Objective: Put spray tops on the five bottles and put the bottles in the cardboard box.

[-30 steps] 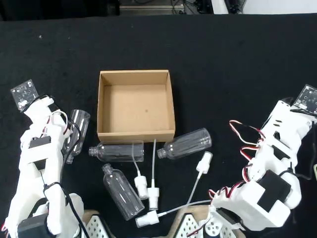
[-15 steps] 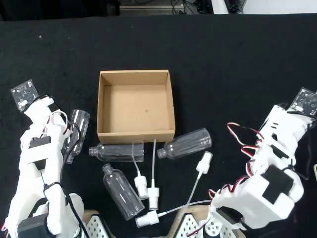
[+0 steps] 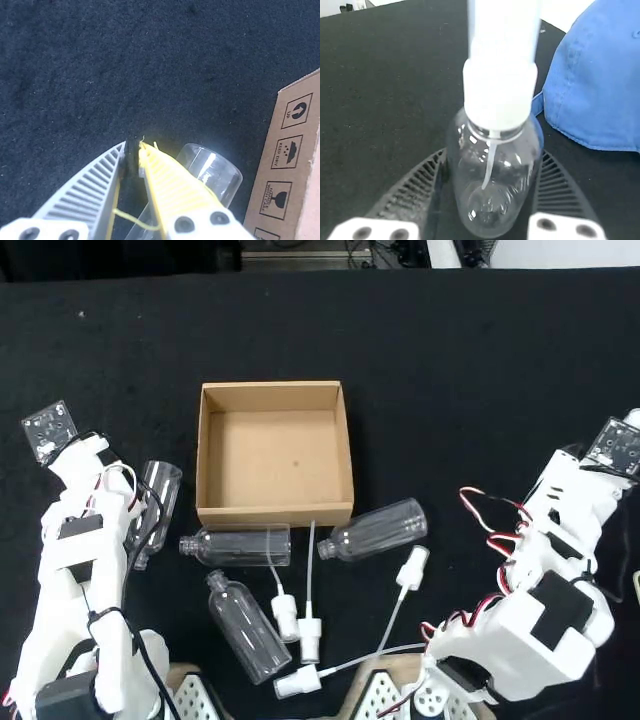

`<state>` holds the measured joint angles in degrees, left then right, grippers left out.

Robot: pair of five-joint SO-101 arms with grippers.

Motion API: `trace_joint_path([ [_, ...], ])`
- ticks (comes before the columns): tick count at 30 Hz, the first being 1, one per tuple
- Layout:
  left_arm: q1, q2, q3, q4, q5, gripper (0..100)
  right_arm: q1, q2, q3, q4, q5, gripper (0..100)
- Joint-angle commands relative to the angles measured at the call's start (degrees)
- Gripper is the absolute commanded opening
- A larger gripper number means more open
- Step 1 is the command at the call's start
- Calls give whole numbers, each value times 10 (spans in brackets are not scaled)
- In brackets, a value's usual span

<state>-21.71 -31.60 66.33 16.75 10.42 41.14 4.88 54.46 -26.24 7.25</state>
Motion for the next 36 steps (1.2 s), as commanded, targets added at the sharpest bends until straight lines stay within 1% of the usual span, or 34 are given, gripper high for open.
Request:
trace_joint_path([
  [1,5,-4,-2,-11,1,30,10,-13,-30,-16,4,199],
  [3,5,-4,-2,-11,1,30,9,-11,-29,-12,4,206],
  [7,5,-4,-2,-11,1,30,6,-11,-12,-13,4,284],
  [10,5,-4,-2,-11,1,30,6,-11,-11,-13,4,321],
  [23,4,-4,-2,-11,1,30,11,-16,-52,-12,4,322],
  [36,4,-4,-2,-11,1,30,10,-11,-49,-12,4,320],
])
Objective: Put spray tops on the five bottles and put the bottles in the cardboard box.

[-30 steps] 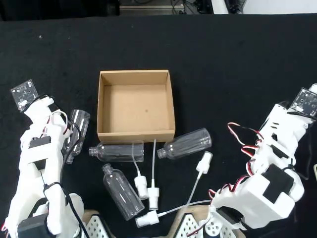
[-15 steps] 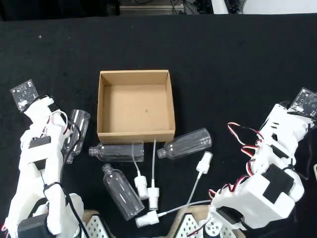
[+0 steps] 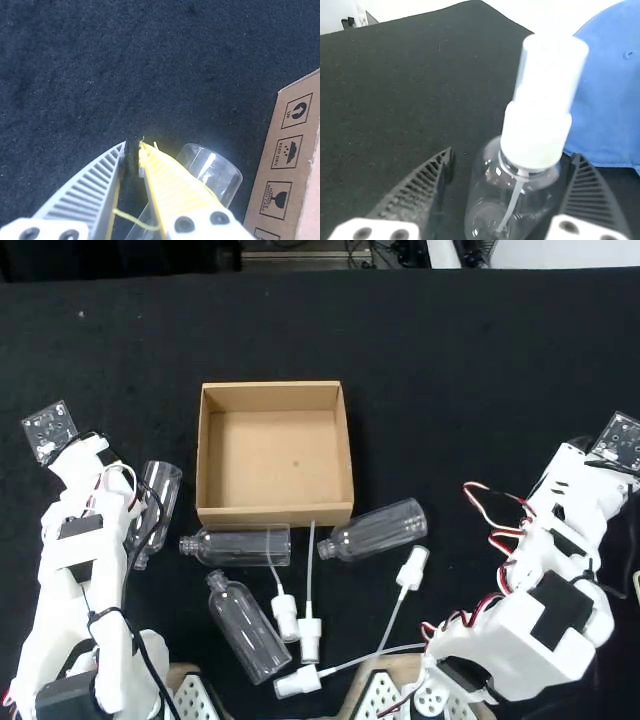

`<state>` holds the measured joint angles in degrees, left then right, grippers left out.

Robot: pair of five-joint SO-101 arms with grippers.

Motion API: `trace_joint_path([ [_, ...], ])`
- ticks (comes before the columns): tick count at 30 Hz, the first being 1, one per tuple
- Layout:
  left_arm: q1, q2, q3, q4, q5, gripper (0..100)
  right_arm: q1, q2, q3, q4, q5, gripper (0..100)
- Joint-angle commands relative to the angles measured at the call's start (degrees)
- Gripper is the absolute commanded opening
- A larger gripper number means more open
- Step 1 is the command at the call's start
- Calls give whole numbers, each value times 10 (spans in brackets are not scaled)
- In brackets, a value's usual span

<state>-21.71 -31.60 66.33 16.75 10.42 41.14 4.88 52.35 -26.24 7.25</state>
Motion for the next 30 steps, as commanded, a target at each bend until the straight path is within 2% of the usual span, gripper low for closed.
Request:
trace_joint_path([
  [1,4,-4,-2,-11,1,30,10,-11,-28,-12,4,306],
  [9,4,-4,-2,-11,1,30,36,-16,-29,-18,-1,11],
  [17,4,-4,-2,-11,1,30,40,-29,-26,-11,-4,21],
  [21,6,-4,-2,-11,1,30,17,-123,1,41,-52,25],
  [26,6,-4,-2,-11,1,30,-84,-297,23,209,-62,26],
  [30,5,-4,-2,-11,1,30,-199,-402,42,284,-62,25],
])
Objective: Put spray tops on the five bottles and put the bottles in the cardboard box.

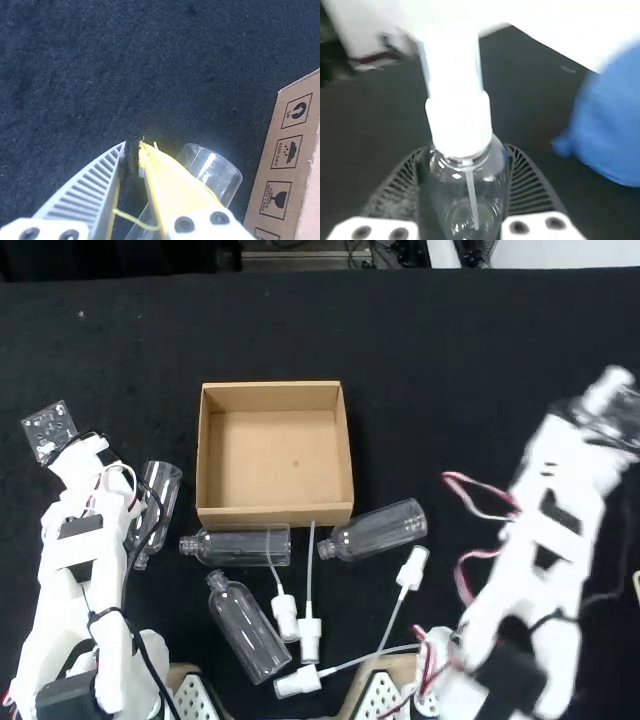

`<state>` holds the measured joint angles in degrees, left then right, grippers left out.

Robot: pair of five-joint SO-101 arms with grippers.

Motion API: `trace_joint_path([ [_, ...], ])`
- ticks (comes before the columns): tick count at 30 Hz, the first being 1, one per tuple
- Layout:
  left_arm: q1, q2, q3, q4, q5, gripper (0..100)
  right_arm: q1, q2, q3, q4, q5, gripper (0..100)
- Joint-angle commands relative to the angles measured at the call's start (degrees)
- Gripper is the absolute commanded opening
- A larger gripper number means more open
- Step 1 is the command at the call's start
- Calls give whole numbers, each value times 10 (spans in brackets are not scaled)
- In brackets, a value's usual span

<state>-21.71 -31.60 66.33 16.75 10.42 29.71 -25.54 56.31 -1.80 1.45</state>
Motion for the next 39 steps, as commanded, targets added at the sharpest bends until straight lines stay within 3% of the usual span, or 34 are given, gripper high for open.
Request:
trace_joint_path([
  [1,5,-4,-2,-11,1,30,-114,-117,6,45,-4,23],
  [9,4,-4,-2,-10,1,30,-331,-137,-2,45,-4,25],
  [18,4,-4,-2,-11,1,30,-426,-118,5,32,-4,22],
  [24,4,-4,-2,-11,1,30,-503,-114,99,-142,-4,21],
  [29,4,-4,-2,-9,1,30,-509,-18,140,-343,0,21],
  [39,4,-4,-2,-8,1,30,-487,198,87,-491,0,21],
])
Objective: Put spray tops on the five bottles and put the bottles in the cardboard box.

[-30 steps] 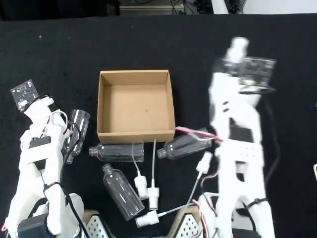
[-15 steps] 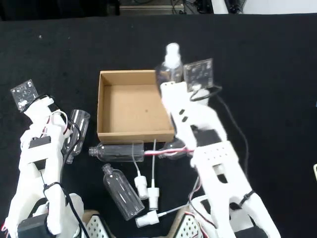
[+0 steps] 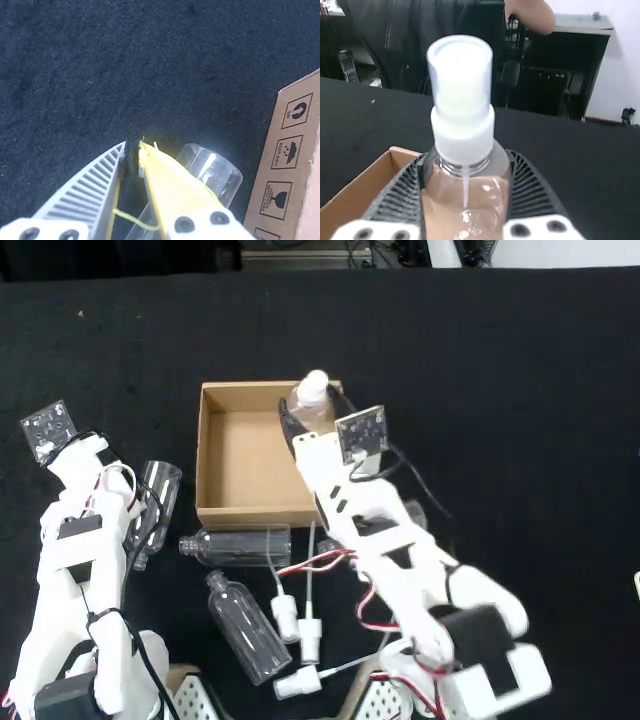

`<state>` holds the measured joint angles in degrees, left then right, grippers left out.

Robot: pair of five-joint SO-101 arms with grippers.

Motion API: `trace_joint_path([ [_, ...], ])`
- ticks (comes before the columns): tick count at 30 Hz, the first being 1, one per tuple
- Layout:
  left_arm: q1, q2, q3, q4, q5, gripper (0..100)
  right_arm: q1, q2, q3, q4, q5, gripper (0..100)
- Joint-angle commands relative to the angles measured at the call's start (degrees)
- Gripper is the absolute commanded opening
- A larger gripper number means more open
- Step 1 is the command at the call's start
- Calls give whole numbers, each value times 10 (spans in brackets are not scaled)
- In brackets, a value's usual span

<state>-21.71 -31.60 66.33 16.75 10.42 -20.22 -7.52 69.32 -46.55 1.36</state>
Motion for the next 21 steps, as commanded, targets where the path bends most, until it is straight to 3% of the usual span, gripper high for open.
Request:
trace_joint_path([
  [1,4,-4,-2,-8,1,30,11,27,-46,-43,1,21],
  [13,4,-4,-2,-10,1,30,18,95,-154,159,-1,25],
  [21,4,-4,-2,-11,1,30,16,98,-154,167,0,27],
])
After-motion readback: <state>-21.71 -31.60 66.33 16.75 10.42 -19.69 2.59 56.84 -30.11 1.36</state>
